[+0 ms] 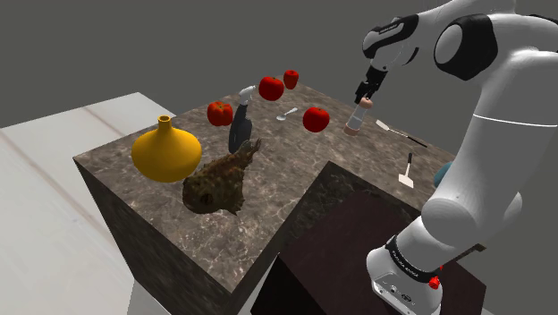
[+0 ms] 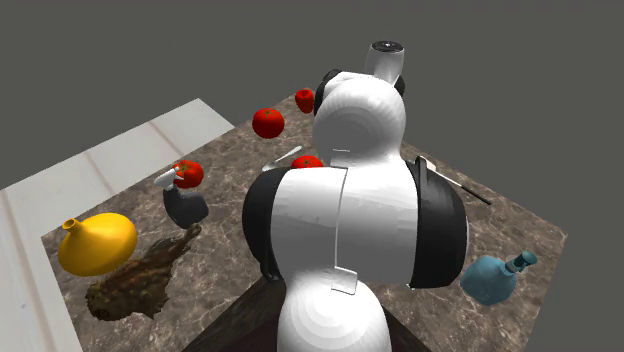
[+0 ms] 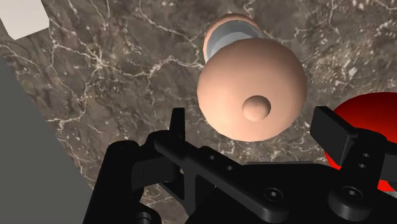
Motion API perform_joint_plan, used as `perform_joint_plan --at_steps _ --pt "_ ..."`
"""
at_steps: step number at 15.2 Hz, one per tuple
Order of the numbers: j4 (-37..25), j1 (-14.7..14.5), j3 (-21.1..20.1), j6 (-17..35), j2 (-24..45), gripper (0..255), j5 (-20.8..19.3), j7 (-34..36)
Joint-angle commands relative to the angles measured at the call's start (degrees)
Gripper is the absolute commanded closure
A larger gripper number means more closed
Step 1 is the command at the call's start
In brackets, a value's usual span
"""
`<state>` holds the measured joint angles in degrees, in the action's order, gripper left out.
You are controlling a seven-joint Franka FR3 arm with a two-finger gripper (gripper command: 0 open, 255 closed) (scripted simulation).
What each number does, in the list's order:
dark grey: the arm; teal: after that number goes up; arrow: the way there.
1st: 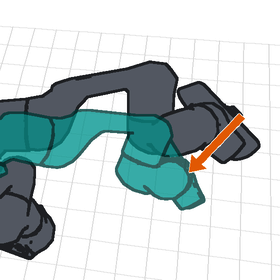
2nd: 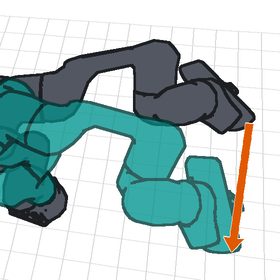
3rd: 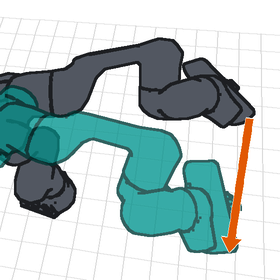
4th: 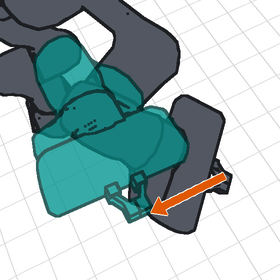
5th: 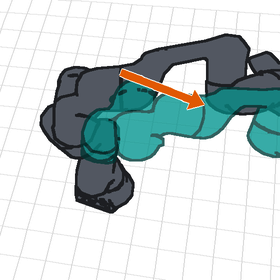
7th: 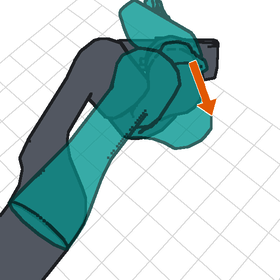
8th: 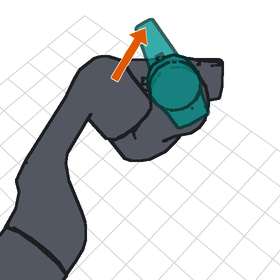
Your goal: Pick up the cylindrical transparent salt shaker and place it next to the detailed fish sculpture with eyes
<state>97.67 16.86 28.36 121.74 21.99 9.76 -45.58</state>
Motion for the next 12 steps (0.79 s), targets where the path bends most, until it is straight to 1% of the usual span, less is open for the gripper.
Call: perform_joint_plan --at_steps 1,6,7,12 --pt "0.11 -0.01 -0.02 0.16 0.03 0 0.03 0.0" --pt "0.1 -0.01 -0.02 0.15 0.03 0 0.03 0.0" --pt "0.1 -0.01 -0.02 0.15 0.03 255 0.03 0.0" --pt "0.08 0.01 -0.02 0.15 0.06 255 0.04 -0.02"
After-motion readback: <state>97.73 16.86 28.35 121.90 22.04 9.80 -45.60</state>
